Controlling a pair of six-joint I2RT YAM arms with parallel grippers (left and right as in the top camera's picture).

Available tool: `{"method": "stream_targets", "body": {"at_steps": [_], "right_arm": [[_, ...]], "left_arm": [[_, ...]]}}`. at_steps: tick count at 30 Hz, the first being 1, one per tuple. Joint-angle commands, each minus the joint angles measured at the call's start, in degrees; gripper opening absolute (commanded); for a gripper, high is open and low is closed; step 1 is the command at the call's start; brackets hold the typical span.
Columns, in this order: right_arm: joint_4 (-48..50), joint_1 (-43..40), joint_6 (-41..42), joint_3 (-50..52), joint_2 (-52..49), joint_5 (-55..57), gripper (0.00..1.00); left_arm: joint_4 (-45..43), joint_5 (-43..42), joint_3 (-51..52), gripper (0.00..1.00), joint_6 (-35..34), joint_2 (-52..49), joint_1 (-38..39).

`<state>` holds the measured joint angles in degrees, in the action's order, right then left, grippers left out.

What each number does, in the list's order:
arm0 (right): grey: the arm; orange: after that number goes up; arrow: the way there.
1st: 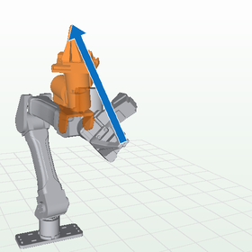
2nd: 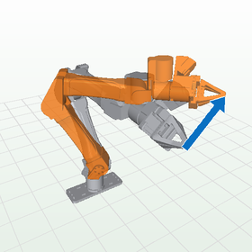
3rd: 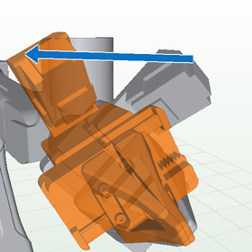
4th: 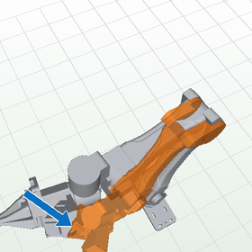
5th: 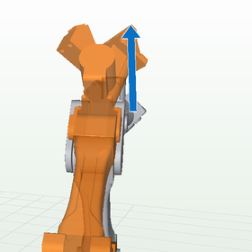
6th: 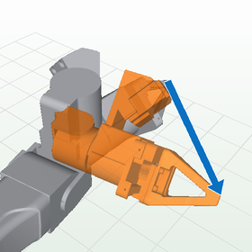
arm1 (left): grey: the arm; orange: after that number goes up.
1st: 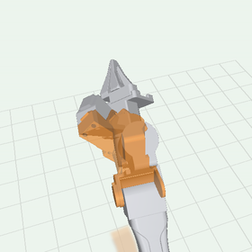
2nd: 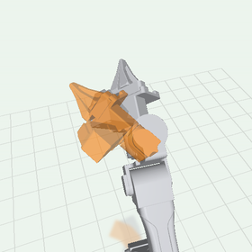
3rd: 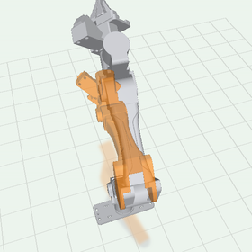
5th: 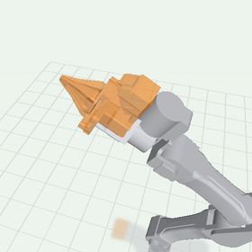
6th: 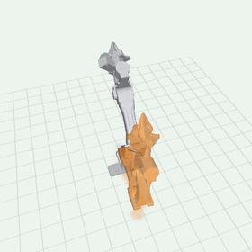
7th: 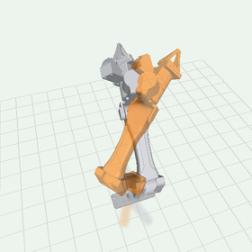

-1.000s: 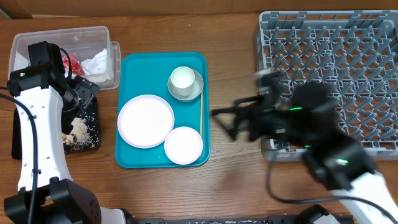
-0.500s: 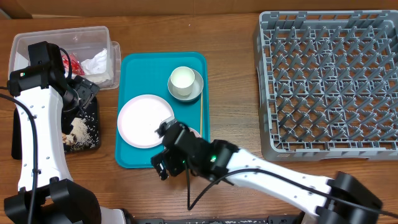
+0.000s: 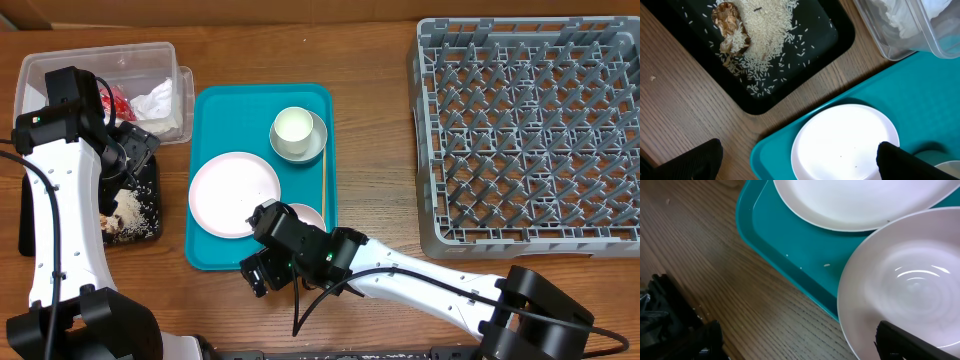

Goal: Sort waste into correct bins and load items into the dishwasher
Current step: 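Reach right gripper to the small pink bowl on the teal tray, then close right gripper on the pink bowl's rim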

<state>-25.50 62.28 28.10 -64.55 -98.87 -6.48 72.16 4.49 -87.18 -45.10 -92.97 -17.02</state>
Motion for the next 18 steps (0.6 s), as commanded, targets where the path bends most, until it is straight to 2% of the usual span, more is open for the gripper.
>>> {"method": "stream_targets", "body": {"at_steps": [1, 5, 17, 18], "right_arm": [[0.2, 0.02, 1.07, -1.07, -0.13, 5.33, 1.0], [0.2, 0.02, 1.07, -1.09, -1.33, 12.63, 0.99], [2.19, 1.99, 1.14, -1.09, -5.84, 14.82, 1.0], [2.34, 2.62, 1.53, -1.09, -5.86, 15.61, 0.98]], "left_arm": [[-0.07, -0.04, 0.39, 1.0, -1.22, 0.74, -0.22], [-0.07, -0.04, 0.39, 1.0, -1.22, 0.74, -0.22], [-0.07, -0.04, 0.39, 1.0, -1.22, 0.74, -0.22], [-0.07, -0.04, 0.39, 1.0, -1.22, 0.74, -0.22]]}}
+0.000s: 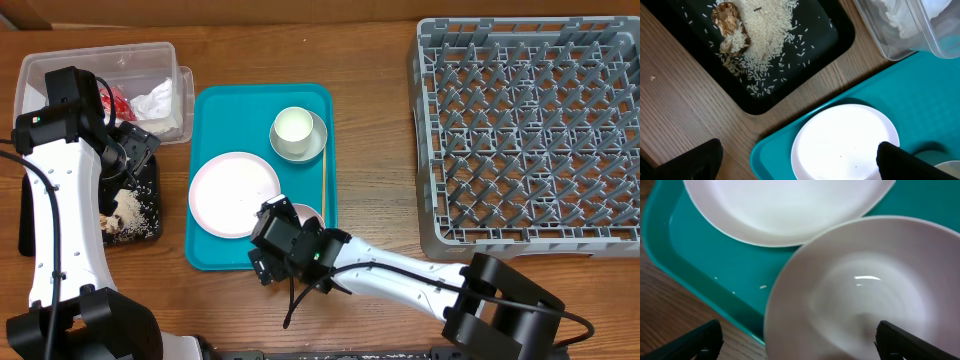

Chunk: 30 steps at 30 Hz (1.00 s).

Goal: Sort waste into correct bins and load items into the dishwasher
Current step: 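Close right gripper on the pink bowl's rim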

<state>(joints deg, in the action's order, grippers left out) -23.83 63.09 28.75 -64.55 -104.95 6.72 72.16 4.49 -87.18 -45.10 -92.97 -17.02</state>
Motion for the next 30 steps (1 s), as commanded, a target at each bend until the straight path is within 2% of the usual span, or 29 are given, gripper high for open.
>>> {"method": "stream_targets", "body": {"at_steps": [1, 9, 17, 23, 30], "right_arm": [[0.61, 2.25, 1.64, -1.09, 0.22, 3.5, 0.95], [0.79, 6.34, 2.89, -1.09, -3.67, 13.4, 0.8], [0.87, 6.34, 3.04, -1.11, -3.93, 14.29, 0.57], [0.42, 6.34, 3.04, -1.64, -3.93, 14.29, 0.52], [-1.6, 6.34, 4.33, -3.54, -3.93, 15.58, 0.34]], "left_arm": [[-0.07, -0.04, 0.39, 1.0, -1.22, 0.74, -0.22], [-0.07, -0.04, 0.39, 1.0, -1.22, 0.74, -0.22], [-0.07, -0.04, 0.39, 1.0, -1.22, 0.74, -0.22], [-0.09, -0.04, 0.39, 1.0, -1.22, 0.74, -0.22], [-0.07, -0.04, 0.39, 1.0, -1.22, 0.74, -0.22]]}}
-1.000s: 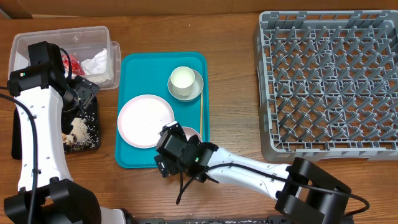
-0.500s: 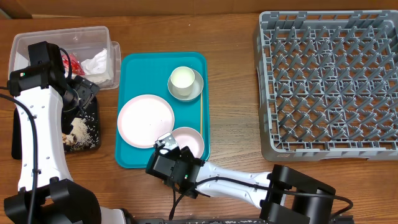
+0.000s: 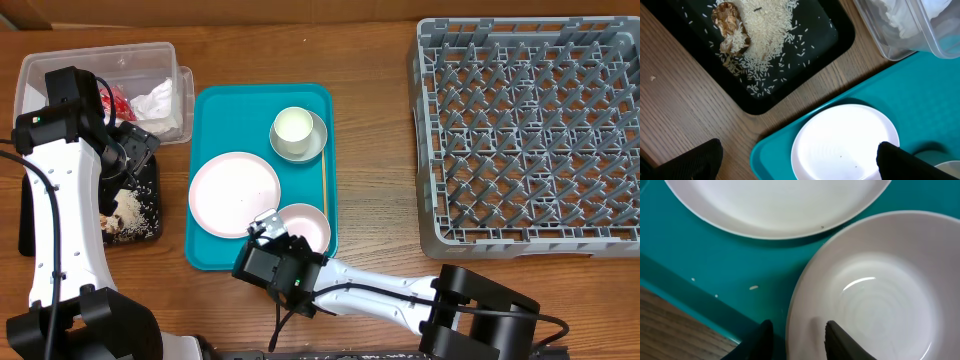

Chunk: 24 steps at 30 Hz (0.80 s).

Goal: Sort waste into correct bins and load items into the dishwasher
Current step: 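Close right gripper on the pink bowl's rim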

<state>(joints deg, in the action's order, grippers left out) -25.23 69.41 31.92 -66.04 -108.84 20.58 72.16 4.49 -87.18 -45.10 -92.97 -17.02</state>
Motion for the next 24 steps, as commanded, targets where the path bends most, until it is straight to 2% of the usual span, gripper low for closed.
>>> {"method": "stream_targets", "body": {"at_steps": [1, 6, 10, 15, 20, 21, 22, 23, 24], "right_arm": [[-0.55, 0.02, 1.16, -2.21, -0.04, 1.92, 0.33], [-3.1, 0.02, 1.16, -4.52, -0.04, 1.9, 0.25], [-3.93, 0.02, 1.2, -6.08, -0.04, 1.88, 0.14], [-4.11, 0.02, 2.29, -6.12, -0.04, 1.88, 0.05], [-4.28, 0.02, 2.69, -6.12, -0.04, 1.62, 0.04], [-4.35, 0.02, 2.69, -6.12, -0.04, 1.62, 0.12], [-4.48, 0.02, 2.67, -6.12, -0.04, 1.64, 0.31], [-4.66, 0.02, 2.67, -6.12, -0.04, 1.64, 0.44], [-4.74, 0.02, 2.69, -6.1, -0.04, 1.6, 0.45]], "left_arm": [[-0.07, -0.04, 0.39, 1.0, -1.22, 0.74, -0.22], [-0.07, -0.04, 0.39, 1.0, -1.22, 0.74, -0.22], [-0.07, -0.04, 0.39, 1.0, -1.22, 0.74, -0.22], [-0.07, -0.04, 0.39, 1.0, -1.22, 0.74, -0.22], [-0.07, -0.04, 0.39, 1.0, -1.22, 0.74, -0.22], [-0.07, -0.04, 0.39, 1.0, -1.22, 0.74, -0.22], [-0.07, -0.04, 0.39, 1.0, -1.22, 0.74, -0.22], [-0.07, -0.04, 0.39, 1.0, -1.22, 0.74, -0.22], [-0.07, -0.04, 0.39, 1.0, -1.22, 0.74, -0.22]]}}
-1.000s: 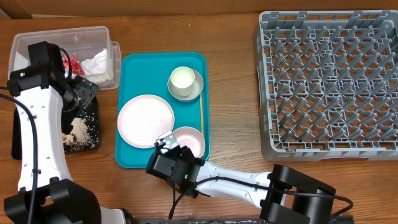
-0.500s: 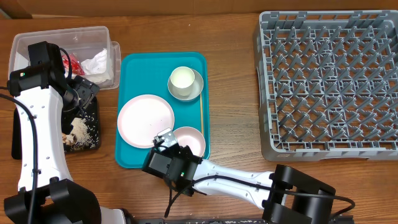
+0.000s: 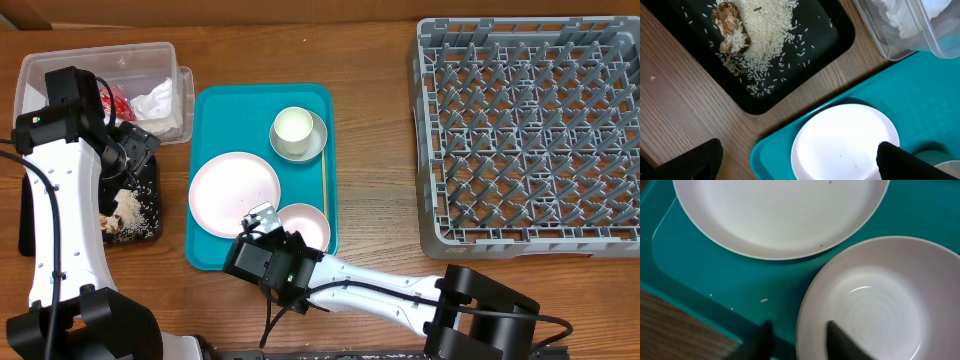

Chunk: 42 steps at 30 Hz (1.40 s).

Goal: Sort waste into correct bins and load items into the dishwasher
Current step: 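Close right gripper on the pink bowl's rim, then lift the pink bowl and carry it right into the gray dish rack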

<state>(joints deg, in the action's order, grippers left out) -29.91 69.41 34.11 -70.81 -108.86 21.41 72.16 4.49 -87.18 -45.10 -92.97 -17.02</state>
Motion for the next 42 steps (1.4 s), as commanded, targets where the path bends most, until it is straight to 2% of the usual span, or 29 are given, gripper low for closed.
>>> {"method": "stream_targets", "body": {"at_steps": [1, 5, 13, 18, 21, 23, 25, 31, 35, 38, 42], "right_arm": [[-0.22, 0.0, 0.5, -1.31, -0.04, 0.59, 0.45], [-0.22, 0.0, 0.7, -1.27, -1.27, -0.22, 0.45], [-0.07, 0.02, 0.7, -1.27, -2.4, -0.72, 0.29], [-0.02, 0.02, 0.7, -1.29, -2.4, -0.68, 0.14], [-0.44, 0.02, 0.68, -1.9, -2.25, -0.66, 0.1], [-2.05, 0.0, 0.66, -3.8, -2.25, -0.46, 0.1], [-5.49, -0.2, 0.66, -7.37, -2.25, -0.15, 0.04], [-16.96, -1.75, 0.66, -17.86, -1.4, 5.31, 0.04], [-25.79, -4.9, 0.66, -24.28, 1.16, 13.77, 0.04], [-31.5, -10.91, 0.55, -28.09, 4.59, 17.29, 0.04], [-34.45, -22.03, 0.2, -30.18, 9.46, 17.27, 0.04]], "left_arm": [[-0.07, -0.04, 0.39, 1.0, -1.22, 0.74, -0.22], [-0.07, -0.04, 0.39, 1.0, -1.22, 0.74, -0.22], [-0.07, -0.04, 0.39, 1.0, -1.22, 0.74, -0.22], [-0.07, -0.04, 0.39, 1.0, -1.22, 0.74, -0.22], [-0.07, -0.04, 0.39, 1.0, -1.22, 0.74, -0.22], [-0.07, -0.04, 0.39, 1.0, -1.22, 0.74, -0.22], [-0.07, -0.04, 0.39, 1.0, -1.22, 0.74, -0.22], [-0.07, -0.04, 0.39, 1.0, -1.22, 0.74, -0.22], [-0.07, -0.04, 0.39, 1.0, -1.22, 0.74, -0.22], [-0.07, -0.04, 0.39, 1.0, -1.22, 0.74, -0.22], [-0.07, -0.04, 0.39, 1.0, -1.22, 0.74, -0.22]]}}
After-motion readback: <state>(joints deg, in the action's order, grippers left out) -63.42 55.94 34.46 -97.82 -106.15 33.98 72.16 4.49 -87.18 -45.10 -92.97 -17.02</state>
